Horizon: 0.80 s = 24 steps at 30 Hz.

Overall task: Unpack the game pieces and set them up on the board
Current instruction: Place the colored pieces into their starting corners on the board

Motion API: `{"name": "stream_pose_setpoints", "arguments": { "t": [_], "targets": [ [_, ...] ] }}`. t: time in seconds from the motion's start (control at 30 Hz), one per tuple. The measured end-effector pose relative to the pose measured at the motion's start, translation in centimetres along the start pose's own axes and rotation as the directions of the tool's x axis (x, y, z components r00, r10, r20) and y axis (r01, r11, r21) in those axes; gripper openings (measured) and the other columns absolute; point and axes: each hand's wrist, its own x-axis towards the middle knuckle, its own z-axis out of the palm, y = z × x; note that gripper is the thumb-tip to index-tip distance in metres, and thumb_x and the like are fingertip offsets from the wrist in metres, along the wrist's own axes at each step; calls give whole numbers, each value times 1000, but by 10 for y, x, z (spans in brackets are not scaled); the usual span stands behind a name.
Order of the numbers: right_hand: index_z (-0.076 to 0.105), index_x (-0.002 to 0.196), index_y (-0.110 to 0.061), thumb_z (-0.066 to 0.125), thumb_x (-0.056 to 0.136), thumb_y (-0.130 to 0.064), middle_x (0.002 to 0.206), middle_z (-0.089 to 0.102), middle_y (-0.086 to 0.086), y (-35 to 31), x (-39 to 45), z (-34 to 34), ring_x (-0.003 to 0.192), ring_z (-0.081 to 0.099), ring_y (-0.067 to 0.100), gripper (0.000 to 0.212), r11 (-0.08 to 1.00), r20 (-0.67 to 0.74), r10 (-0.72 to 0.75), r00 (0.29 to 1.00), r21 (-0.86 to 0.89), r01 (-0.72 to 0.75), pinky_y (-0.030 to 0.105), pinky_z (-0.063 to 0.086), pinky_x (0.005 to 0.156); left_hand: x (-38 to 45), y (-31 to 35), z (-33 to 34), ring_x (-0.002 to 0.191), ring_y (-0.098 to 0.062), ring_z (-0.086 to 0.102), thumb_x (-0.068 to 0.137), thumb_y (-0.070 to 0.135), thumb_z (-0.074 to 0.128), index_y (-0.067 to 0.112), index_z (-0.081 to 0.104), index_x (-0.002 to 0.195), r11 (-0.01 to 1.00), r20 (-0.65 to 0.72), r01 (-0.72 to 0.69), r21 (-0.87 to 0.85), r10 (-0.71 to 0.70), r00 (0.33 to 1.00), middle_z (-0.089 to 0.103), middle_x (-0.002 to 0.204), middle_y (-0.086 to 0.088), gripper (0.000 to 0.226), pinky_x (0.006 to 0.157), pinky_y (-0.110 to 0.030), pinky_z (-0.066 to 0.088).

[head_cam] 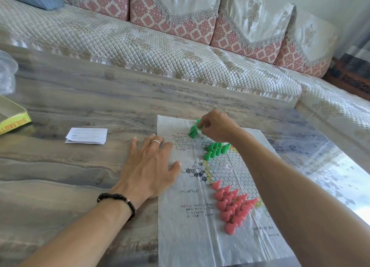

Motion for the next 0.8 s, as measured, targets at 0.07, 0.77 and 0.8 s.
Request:
{"name": "stream_pose_setpoints", "arguments": {
  "t": [0.07, 0.77, 0.8],
  "targets": [
    [71, 95, -11, 53, 89, -1, 87, 70, 0, -1, -5, -6, 70, 68, 15, 22, 999, -31, -29, 999, 37, 30, 26, 58, 65, 0, 0, 0, 142, -19, 21, 88, 59, 30, 28, 43, 131, 1000, 1, -5, 8, 5, 1000, 37, 147, -2, 56, 114, -51, 10],
    [74, 88, -17, 72, 84, -17, 94, 72, -5, 4, -35, -13, 83, 66, 8, 5, 994, 132, -109, 985, 2, 109, 8, 38, 60, -1, 2, -4, 142, -19, 20, 89, 57, 33, 26, 44, 133, 1000, 17, 1, -12, -1, 1000, 37, 148, -2, 55, 115, -51, 10],
    [74, 88, -17, 72, 84, -17, 94, 72, -5, 4, -35, -13, 84, 67, 9, 4, 994, 138, -107, 985, -5, 109, 8, 38, 58, -1, 2, -4, 142, -19, 20, 89, 57, 33, 26, 44, 133, 1000, 18, 2, -13, -2, 1000, 36, 148, -2, 54, 115, -51, 10]
  ]
}}
